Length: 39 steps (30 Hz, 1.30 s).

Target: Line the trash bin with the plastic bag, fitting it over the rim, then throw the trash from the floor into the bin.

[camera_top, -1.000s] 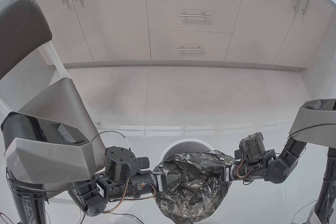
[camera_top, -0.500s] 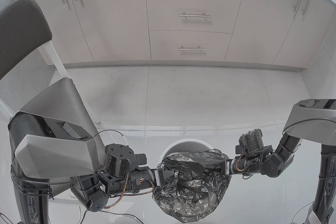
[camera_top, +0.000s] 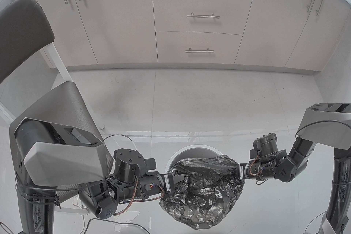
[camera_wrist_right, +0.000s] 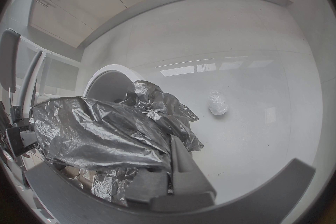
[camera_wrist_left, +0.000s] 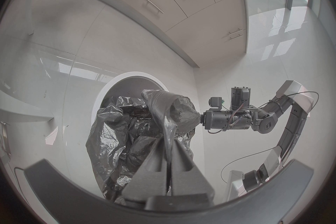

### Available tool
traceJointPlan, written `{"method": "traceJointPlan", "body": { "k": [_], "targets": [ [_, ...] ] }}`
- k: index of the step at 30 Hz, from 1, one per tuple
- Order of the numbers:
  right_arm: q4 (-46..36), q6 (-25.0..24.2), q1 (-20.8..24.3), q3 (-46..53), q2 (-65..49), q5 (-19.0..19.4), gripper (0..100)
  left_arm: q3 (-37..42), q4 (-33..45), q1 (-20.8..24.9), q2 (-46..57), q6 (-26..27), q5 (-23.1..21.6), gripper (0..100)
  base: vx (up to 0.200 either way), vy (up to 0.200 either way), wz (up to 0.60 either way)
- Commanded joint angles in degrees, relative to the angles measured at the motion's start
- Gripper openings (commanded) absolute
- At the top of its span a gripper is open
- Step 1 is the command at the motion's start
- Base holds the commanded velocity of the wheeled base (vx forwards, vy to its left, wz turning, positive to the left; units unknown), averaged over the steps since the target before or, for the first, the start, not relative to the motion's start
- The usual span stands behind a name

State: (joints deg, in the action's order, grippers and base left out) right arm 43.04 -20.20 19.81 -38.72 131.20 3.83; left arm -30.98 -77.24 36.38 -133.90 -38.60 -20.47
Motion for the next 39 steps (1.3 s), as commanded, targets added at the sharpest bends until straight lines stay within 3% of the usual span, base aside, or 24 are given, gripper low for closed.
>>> {"method": "traceJointPlan", "body": {
  "k": [1, 18, 19, 32, 39],
  "targets": [
    [0.02, -0.19, 0.05, -1.80, 1.34, 0.04, 0, -0.84, -0.02, 0.01, -0.83, 0.45, -0.01, 0, 0.000, 0.000, 0.00],
    [0.02, -0.19, 0.32, -6.11, 4.51, 0.04, 0, -1.89, 0.07, -1.31, -2.24, 1.51, -0.01, 0, 0.000, 0.000, 0.00],
    [0.02, -0.19, 0.23, -6.11, 4.51, 0.04, 100, -1.89, 0.07, -1.31, -2.24, 1.51, -0.01, 0, 0.000, 0.000, 0.00],
    [2.83, 0.25, 0.14, -2.15, -3.05, 0.04, 100, -2.95, -0.02, -1.22, -1.98, 1.51, -0.01, 0, 0.000, 0.000, 0.00],
    [2.48, 2.36, 3.31, -0.83, -9.29, 0.04, 100, -2.95, -0.02, -1.04, -1.80, 1.51, -0.01, 0, 0.000, 0.000, 0.00]
  ]
}}
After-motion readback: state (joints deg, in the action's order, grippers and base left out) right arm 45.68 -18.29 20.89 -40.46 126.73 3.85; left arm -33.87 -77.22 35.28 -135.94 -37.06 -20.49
